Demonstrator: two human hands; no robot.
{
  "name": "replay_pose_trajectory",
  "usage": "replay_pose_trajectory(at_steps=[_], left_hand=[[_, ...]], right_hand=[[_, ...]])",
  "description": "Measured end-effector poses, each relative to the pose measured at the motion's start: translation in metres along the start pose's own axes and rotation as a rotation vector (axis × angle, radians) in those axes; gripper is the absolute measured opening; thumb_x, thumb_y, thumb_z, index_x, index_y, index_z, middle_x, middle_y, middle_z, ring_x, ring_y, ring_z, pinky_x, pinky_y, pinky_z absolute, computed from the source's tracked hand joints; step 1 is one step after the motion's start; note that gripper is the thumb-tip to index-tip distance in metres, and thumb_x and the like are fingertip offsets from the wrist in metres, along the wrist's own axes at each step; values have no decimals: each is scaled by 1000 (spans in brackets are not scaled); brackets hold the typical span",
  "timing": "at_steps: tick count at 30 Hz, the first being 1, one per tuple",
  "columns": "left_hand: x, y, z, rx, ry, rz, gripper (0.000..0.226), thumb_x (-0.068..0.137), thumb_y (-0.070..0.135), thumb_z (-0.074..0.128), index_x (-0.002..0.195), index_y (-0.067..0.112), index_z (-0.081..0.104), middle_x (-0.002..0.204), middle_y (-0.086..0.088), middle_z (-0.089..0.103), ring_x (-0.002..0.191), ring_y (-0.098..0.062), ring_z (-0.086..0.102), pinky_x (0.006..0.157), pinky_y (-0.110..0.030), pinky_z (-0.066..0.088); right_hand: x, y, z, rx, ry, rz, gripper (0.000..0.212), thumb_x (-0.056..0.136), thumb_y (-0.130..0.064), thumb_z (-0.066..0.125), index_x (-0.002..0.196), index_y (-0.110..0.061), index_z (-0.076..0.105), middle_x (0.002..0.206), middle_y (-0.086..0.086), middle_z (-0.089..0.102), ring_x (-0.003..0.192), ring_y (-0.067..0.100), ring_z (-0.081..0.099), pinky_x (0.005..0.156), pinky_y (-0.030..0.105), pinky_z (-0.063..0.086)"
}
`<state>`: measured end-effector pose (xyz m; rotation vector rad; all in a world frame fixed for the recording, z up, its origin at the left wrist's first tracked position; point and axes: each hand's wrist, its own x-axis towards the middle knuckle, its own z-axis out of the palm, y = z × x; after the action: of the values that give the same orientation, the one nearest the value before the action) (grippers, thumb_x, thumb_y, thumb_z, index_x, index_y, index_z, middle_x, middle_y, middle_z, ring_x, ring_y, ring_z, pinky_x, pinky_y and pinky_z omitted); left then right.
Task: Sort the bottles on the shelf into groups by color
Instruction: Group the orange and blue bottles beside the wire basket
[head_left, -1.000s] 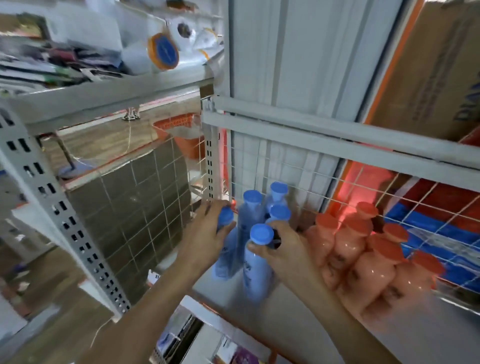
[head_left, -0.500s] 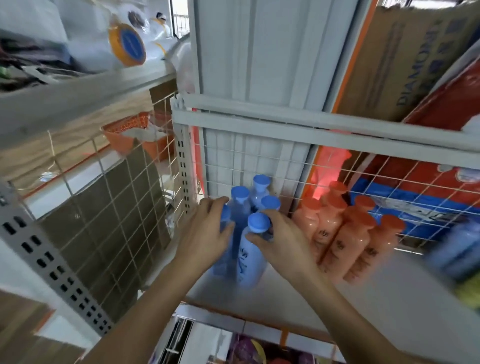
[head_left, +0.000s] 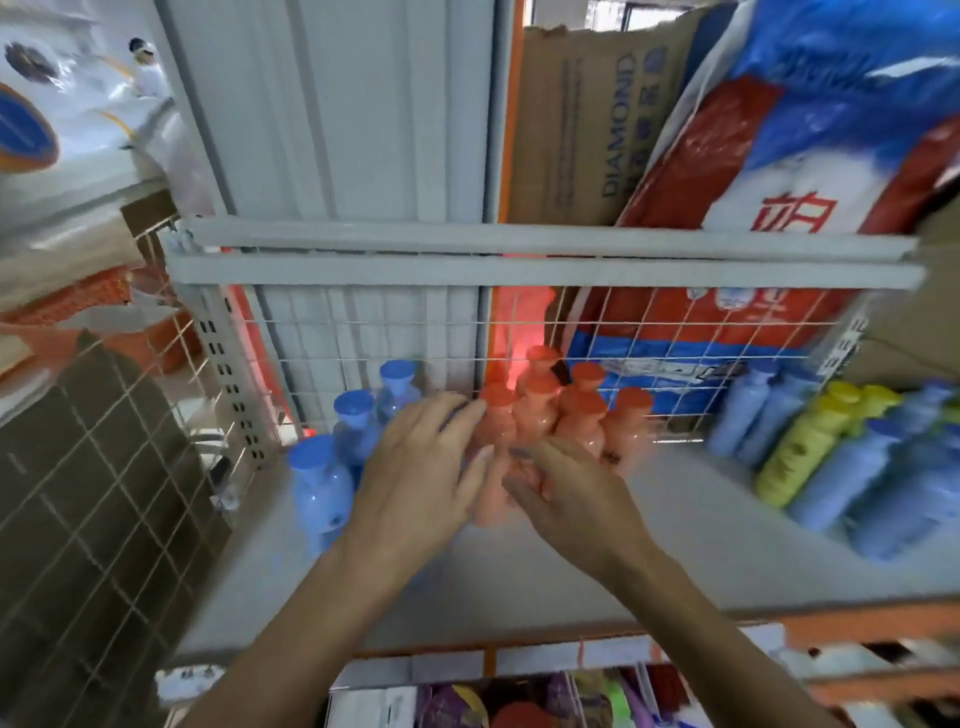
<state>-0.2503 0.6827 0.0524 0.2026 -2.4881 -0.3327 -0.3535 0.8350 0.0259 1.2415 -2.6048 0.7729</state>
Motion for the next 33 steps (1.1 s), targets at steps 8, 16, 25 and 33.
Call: replay_pose_trajectory(at_steps=[8,16,25,33], left_hand=[[42,101,83,-14,-173,248,48,86,40,54,129,20,57,129,-1,57,119,-26,53,100,-40,44],[76,263,169,-88,-276,370,53,86,42,55,134,18,55,132,-1,58,121,-25,54,102,-39,46],[119,430,242,-347,-363,423,67,85,55,44,141,20,49,141,2,51,126,-22,51,103,-39,44],[168,498,299,-394,-366,535,73,80,59,35,140,20,50,138,2,52,125,-22,52,102,-38,45]], right_hand=[[-70,137,-87,-248,-5,227,55,90,-46,60,139,-22,49,141,0,51,129,23,46,104,38,42],[-158,258,-201,-373,20,411,57,92,-44,56,142,-19,44,141,1,48,129,25,42,103,38,38],[-249,354,-301,-414,102,614,59,94,-43,55,145,-19,40,146,-1,44,135,19,36,110,29,27],[-272,412,-334,-383,180,745,56,93,-35,59,143,-17,44,143,1,47,133,20,39,109,27,25]])
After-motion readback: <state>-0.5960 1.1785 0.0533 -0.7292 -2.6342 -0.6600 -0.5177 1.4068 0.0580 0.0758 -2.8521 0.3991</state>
